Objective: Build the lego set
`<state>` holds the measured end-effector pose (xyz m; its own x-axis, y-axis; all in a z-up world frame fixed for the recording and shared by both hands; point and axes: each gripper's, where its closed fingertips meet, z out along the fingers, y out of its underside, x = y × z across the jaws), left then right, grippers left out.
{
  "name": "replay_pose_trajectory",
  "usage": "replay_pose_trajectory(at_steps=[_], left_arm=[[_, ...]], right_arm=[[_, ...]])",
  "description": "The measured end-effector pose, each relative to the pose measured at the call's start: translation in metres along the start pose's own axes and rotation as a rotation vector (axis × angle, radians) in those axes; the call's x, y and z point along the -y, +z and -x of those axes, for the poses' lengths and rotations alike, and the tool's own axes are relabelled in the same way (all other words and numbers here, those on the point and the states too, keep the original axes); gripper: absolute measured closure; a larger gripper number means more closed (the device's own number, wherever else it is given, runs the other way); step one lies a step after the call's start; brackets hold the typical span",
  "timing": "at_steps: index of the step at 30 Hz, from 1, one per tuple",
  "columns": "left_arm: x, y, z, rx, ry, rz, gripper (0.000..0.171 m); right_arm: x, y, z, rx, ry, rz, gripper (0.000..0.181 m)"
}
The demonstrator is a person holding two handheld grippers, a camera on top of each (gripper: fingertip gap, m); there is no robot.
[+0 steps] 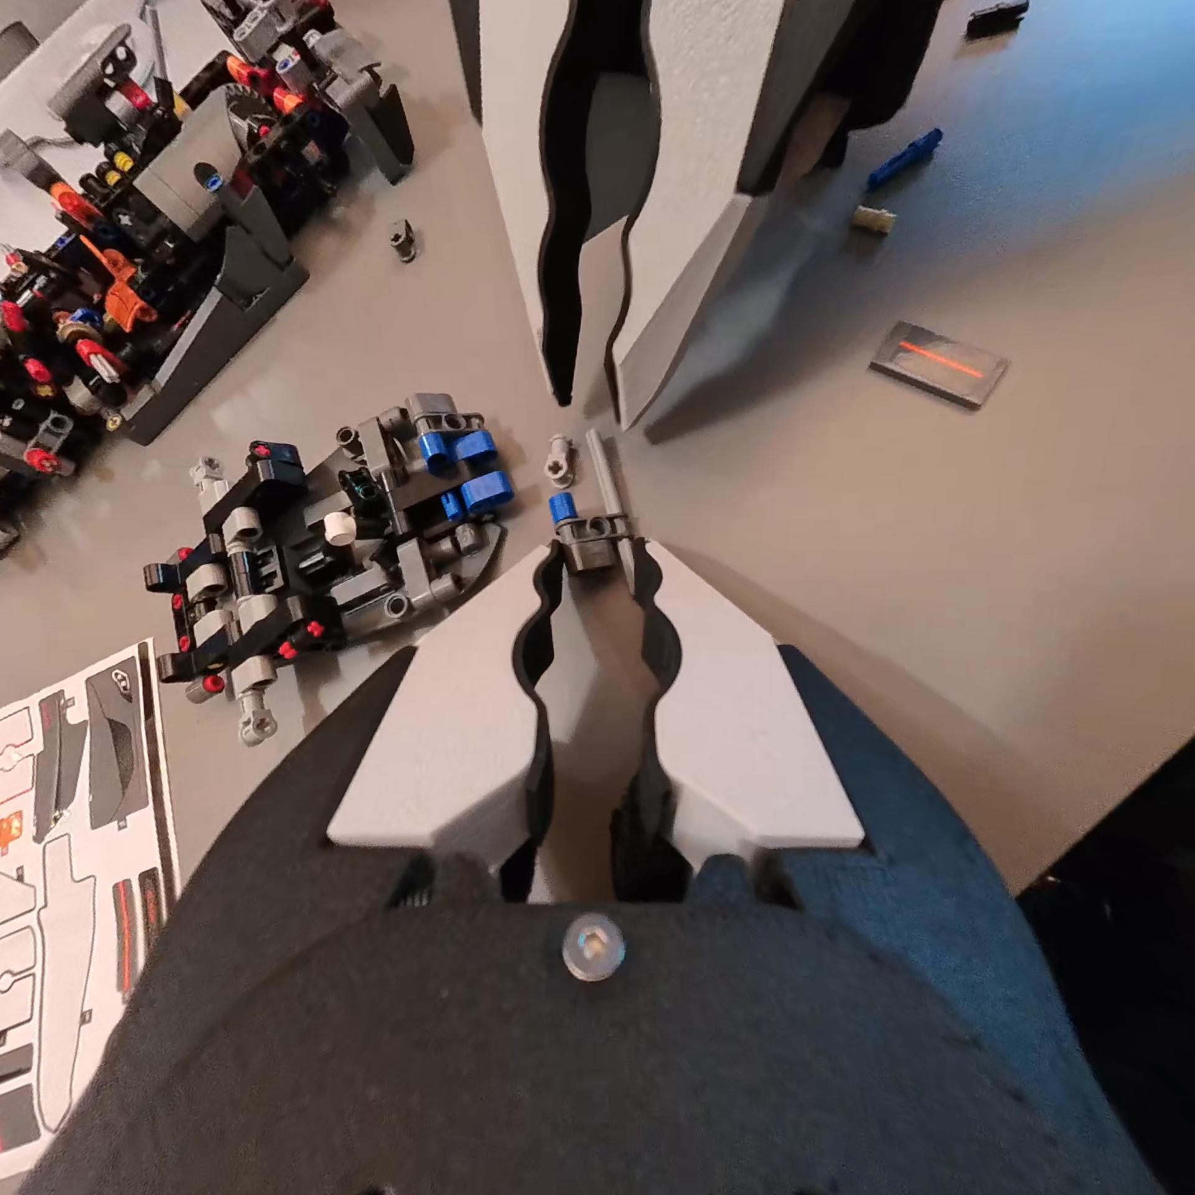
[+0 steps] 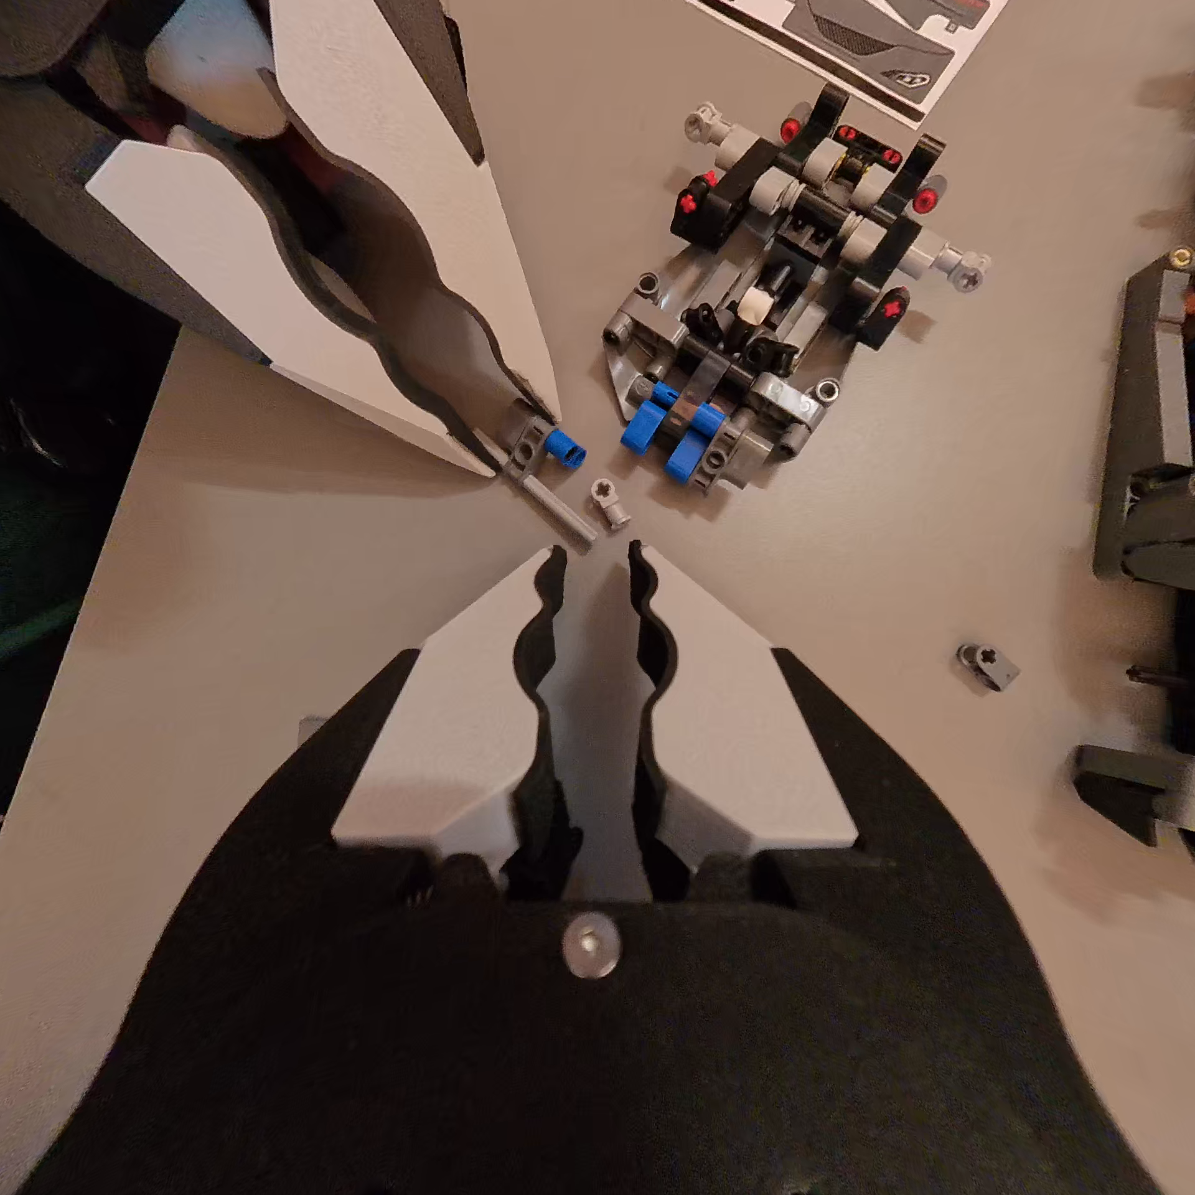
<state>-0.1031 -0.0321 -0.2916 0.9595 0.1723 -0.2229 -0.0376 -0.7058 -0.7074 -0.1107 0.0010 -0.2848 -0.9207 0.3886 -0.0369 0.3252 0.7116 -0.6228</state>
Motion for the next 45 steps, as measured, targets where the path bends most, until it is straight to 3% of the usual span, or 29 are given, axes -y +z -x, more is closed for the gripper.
replay_pose_trajectory(at_steps=[27,41,45], left_arm=[[0.007,-0.006,0.029,0.021,-0.022,-0.033,0.152],[0.002,-0.013,0.028,0.003,0.04,-0.028,0.153],[0.001,-0.018,0.031,-0.001,0.037,-0.039,0.154]], right_arm=[[0.011,0.003,-0.029,0.004,0.01,-0.002,0.15],[0.021,0.012,-0.008,0.116,0.002,-0.025,0.15],[0.02,0.01,-0.014,0.084,0.009,-0.029,0.149]])
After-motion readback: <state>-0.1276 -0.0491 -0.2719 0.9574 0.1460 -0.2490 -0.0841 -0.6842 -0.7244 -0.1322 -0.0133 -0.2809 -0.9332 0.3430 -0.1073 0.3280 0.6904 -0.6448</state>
